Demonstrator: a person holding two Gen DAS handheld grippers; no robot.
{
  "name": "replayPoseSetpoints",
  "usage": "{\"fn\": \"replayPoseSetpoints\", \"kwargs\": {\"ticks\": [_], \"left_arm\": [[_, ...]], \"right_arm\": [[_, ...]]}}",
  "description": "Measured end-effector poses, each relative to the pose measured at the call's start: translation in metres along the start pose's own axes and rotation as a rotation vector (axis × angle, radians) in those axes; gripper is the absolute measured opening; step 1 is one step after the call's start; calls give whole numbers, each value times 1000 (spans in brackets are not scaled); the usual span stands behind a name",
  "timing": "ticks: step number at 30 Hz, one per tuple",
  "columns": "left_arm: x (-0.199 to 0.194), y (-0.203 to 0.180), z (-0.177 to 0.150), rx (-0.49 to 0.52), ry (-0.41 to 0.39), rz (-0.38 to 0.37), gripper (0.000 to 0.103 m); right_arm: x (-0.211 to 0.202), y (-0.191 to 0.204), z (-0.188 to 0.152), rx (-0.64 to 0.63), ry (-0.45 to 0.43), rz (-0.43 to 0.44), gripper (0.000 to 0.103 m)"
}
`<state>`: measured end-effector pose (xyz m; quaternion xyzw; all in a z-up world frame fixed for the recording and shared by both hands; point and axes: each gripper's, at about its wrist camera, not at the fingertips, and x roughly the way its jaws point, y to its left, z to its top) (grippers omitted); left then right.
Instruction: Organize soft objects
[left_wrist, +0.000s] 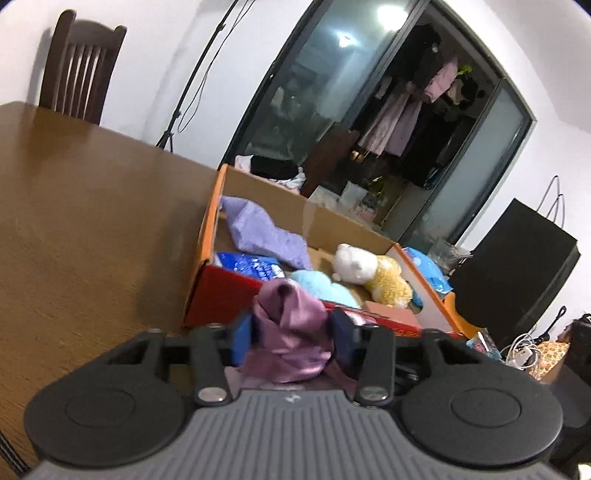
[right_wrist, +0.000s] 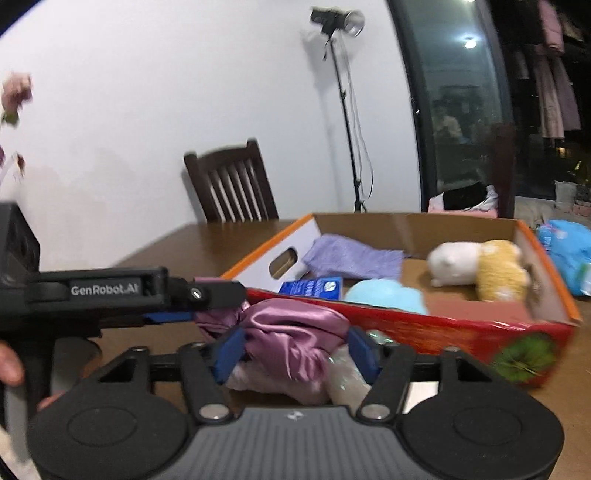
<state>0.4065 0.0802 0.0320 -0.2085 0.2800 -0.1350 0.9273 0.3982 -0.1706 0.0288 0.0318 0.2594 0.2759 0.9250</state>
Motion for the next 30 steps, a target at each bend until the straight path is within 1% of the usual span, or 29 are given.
{"fn": "replayPoseSetpoints", "kwargs": {"ticks": [1, 3, 5, 8, 9, 11, 13, 15, 17, 18, 19, 20, 23, 25, 27, 29, 30], "left_arm": [[-3, 0, 0, 0, -12, 9, 34], [-17, -3, -1, -15, -39, -13, 31], [-41, -9, -4, -6, -72, -51, 30], [-74, -26, -26, 5, -84, -101, 30], [-85, -34, -39, 23, -76, -108, 30], [-100, -44, -64, 35, -64, -123, 30], [-109, -53, -95, 24, -21, -129, 30], [-114, -58, -125, 23, 36, -129, 30], [-120, -61, -147, 28, 81, -131, 31], [-125, -62, -156, 34, 92, -123, 37], [-129, -64, -163, 39, 96, -99, 50], [-134, -66, -168, 43, 90, -87, 55], [-147, -73, -172, 87, 61, -119, 61], [-151, -76, -171, 105, 40, -108, 64], [-147, -82, -173, 109, 51, -97, 64], [-141, -81, -175, 103, 75, -82, 57], [-139, -81, -178, 102, 88, -78, 48]], "right_arm": [[5, 5, 1, -12, 7, -2, 34], [-4, 13, 2, -26, -22, 2, 29], [-27, 23, 1, -54, -58, 9, 28], [-78, 40, -14, -128, -105, 17, 28], [-94, 44, -21, -137, -103, 23, 28], [-120, 44, -38, -111, -80, 44, 28], [-142, 42, -62, -74, -46, 49, 28], [-159, 42, -90, -43, 10, 39, 28], [-173, 42, -112, -18, 59, 32, 32], [-180, 41, -123, 2, 76, 27, 34], [-187, 41, -129, 23, 79, 19, 41], [-196, 41, -132, 36, 68, 10, 43], [-222, 39, -129, 60, -22, -4, 46], [-226, 32, -124, 106, -59, -3, 47], [-214, 24, -124, 145, -35, -13, 47], [-195, 19, -129, 170, 13, -29, 48], [-186, 17, -134, 180, 34, -29, 47]]}}
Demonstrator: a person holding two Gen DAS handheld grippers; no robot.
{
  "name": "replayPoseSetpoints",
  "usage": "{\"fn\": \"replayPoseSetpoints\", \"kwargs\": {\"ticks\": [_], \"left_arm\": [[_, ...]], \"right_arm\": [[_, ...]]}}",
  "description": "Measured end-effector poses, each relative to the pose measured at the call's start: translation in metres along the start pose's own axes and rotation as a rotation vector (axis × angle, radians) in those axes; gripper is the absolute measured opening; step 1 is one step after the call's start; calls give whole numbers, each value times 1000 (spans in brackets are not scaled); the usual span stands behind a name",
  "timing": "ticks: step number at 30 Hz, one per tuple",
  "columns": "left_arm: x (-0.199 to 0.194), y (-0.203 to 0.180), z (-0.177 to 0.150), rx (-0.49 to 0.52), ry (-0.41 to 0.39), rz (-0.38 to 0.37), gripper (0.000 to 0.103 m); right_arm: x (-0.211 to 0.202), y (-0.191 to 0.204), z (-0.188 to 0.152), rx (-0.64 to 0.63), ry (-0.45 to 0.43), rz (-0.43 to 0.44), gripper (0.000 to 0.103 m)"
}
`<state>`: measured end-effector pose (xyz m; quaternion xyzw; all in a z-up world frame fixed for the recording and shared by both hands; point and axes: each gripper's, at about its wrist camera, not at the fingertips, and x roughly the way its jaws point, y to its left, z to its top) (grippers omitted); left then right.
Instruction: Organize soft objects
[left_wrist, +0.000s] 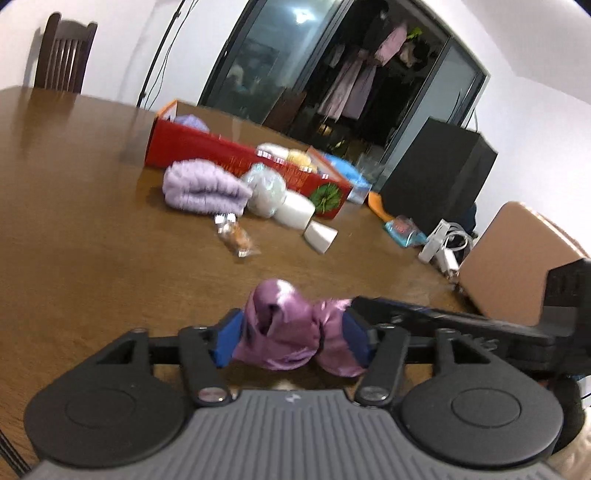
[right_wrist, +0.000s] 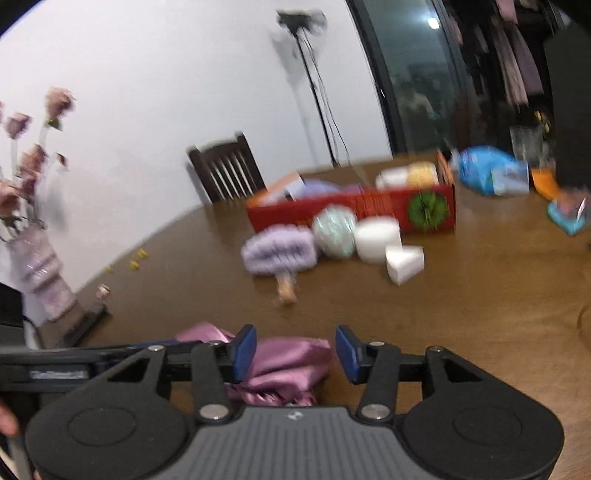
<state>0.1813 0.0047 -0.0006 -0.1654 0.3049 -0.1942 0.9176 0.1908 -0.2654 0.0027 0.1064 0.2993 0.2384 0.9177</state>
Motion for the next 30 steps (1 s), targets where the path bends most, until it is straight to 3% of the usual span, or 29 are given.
{"fn": "replayPoseSetpoints", "kwargs": {"ticks": [3, 9, 10, 11, 13, 15, 16, 19, 24, 27, 30], "left_arm": [[-1, 0, -6, 18, 4, 17, 43], [3, 7, -1, 13, 18, 7, 49], [6, 7, -1, 24, 36, 7, 41], [9, 7, -2, 41, 44, 9, 40], [10, 6, -2, 50, 42, -7, 32], [10, 8, 7, 46, 40, -34, 27], [10, 8, 14, 46, 27, -43, 27], [13, 10, 53, 57, -59, -75, 26], [51, 24, 160, 77, -172, -87, 26], [97, 43, 217, 80, -134, -45, 26], [143, 64, 246, 89, -50, 24, 26]], "right_arm": [[8, -1, -10, 15, 2, 2, 46], [6, -6, -14, 31, 31, 37, 40], [6, -6, -15, 34, 33, 44, 38], [7, -6, -15, 38, 36, 57, 35], [7, -8, -14, 59, 40, 102, 18], [8, -7, -8, 56, 38, 117, 7], [8, -5, -2, 42, 30, 111, 6], [5, -1, 34, -9, -57, 123, 6], [38, 2, 139, -159, -181, 105, 6], [85, -1, 196, -219, -181, 66, 6], [143, -9, 232, -235, -110, 30, 6]]}}
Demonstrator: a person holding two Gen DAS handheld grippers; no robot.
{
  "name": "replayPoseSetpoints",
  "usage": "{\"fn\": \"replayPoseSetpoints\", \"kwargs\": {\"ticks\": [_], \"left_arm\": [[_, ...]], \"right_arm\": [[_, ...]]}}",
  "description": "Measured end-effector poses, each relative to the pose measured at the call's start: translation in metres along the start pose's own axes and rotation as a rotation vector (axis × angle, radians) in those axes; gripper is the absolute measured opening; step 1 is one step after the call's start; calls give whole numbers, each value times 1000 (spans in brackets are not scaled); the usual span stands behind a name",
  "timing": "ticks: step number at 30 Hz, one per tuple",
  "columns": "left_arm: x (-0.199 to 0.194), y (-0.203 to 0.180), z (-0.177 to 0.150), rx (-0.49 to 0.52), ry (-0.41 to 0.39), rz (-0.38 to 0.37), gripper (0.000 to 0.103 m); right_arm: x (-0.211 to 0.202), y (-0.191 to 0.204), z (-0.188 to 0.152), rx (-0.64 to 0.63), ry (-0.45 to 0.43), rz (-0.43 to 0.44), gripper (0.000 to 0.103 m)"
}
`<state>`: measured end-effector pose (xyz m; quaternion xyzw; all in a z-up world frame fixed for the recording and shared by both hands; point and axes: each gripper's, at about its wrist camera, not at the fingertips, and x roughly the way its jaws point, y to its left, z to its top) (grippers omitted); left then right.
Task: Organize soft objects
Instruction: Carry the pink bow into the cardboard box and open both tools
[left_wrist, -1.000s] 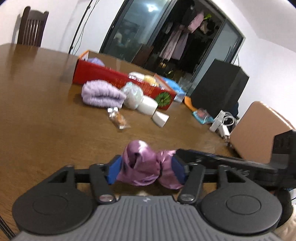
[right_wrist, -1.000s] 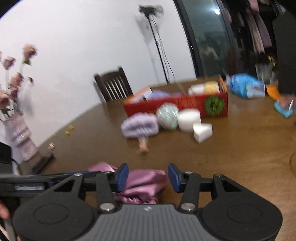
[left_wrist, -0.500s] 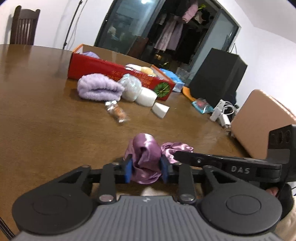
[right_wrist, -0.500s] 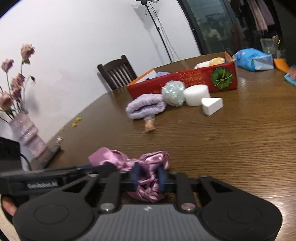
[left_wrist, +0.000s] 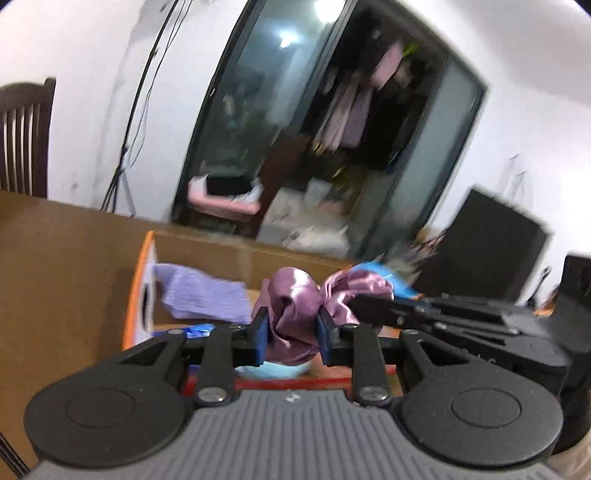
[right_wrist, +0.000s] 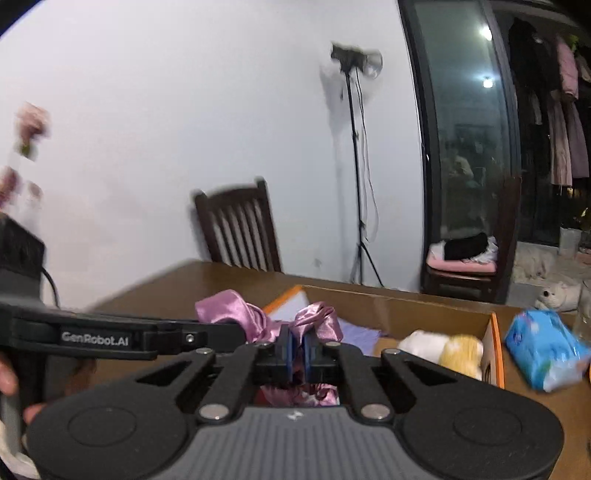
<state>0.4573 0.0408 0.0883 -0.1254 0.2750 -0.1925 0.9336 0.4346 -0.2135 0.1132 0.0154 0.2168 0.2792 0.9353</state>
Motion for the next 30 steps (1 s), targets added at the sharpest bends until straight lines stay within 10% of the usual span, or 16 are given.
{"fn": "replayPoseSetpoints", "kwargs": {"ticks": [8, 16, 21, 30], "left_arm": [[48, 37, -22, 157, 160, 212, 28], [47, 24, -28, 169, 174, 205, 27], [37, 25, -13, 116, 163, 229, 49], [-69, -15, 10, 133, -58, 235, 58]], "right_arm": [[118, -18, -20, 142, 301, 164, 6], [145, -30, -42, 189, 399, 148, 9], [123, -36, -25, 223, 349, 121, 28], [-14, -32, 29, 128, 119, 9, 47]]}}
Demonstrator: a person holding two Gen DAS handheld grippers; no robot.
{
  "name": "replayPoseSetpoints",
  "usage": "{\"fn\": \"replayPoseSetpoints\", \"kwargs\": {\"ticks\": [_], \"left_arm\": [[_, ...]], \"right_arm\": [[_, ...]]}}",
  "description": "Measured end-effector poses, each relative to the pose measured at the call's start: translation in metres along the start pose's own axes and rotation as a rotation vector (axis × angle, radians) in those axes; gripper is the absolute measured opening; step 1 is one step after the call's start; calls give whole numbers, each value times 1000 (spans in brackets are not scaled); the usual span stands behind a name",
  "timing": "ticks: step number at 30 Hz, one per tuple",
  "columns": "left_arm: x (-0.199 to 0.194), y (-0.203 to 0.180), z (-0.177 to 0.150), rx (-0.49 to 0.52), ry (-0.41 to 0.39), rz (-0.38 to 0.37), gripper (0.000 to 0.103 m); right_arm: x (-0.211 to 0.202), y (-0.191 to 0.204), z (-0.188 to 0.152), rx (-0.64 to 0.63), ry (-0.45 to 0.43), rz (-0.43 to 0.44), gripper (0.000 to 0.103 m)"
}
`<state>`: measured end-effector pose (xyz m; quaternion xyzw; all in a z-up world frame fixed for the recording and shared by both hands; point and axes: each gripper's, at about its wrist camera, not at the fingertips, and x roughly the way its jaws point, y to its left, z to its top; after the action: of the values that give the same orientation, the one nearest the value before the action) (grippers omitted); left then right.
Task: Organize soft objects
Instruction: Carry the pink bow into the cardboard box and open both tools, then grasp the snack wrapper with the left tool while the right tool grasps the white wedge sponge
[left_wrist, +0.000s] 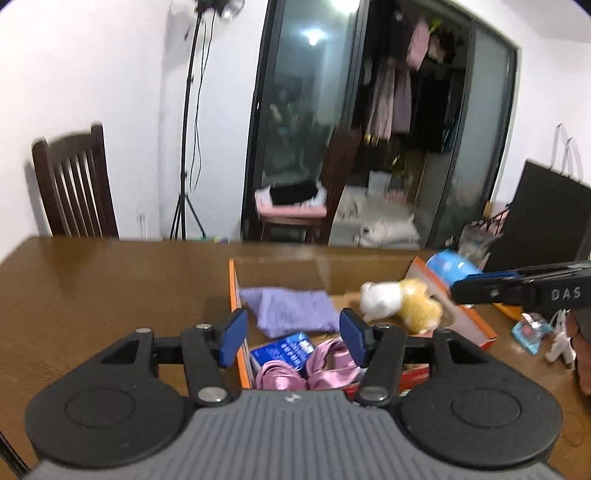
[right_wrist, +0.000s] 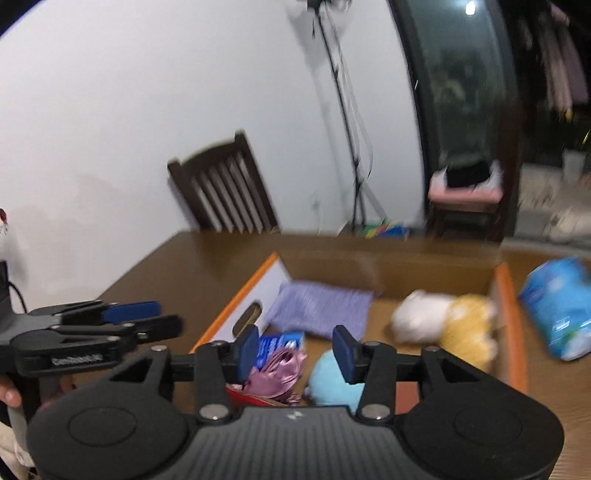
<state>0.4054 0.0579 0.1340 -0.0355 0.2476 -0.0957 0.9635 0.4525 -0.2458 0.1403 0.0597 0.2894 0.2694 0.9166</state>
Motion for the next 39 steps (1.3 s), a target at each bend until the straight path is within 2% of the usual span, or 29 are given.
{"fn": "replayPoseSetpoints", "kwargs": {"ticks": [6, 10, 13, 17, 20, 22, 25, 31, 35, 39], "left_arm": [[-60, -22, -10, 23, -92, -2, 65], [-99, -38, -53, 6, -141, -34, 72], [-123, -49, -95, -8, -143, -54, 76], [-148, -54, -155, -67, -87, -101, 78], [-152, -52, -192, -130, 6, -114, 79], [-153, -52, -203, -120, 39, -96, 79], [-151, -46, -204, -123, 44, -78, 79], [-128, -52, -195, -124, 64, -97, 80], [-96, -67, -189, -62, 80, -112, 80], [-50, -82, -183, -5, 113, -99, 75]], "right_arm": [[-80, 6, -21, -68, -92, -112, 54], [-119, 24, -69, -95, -154, -134, 55], [-145, 42, -118, -110, -195, -134, 59], [-168, 62, -187, -104, -223, -117, 66], [-174, 63, -229, -46, -187, -84, 66], [-173, 60, -245, -7, -150, -82, 66], [-171, 60, -251, -7, -135, -108, 66], [-161, 58, -245, -6, -154, -149, 66], [-134, 45, -241, 14, -98, -193, 65], [-101, 26, -228, 37, -64, -217, 65]]}}
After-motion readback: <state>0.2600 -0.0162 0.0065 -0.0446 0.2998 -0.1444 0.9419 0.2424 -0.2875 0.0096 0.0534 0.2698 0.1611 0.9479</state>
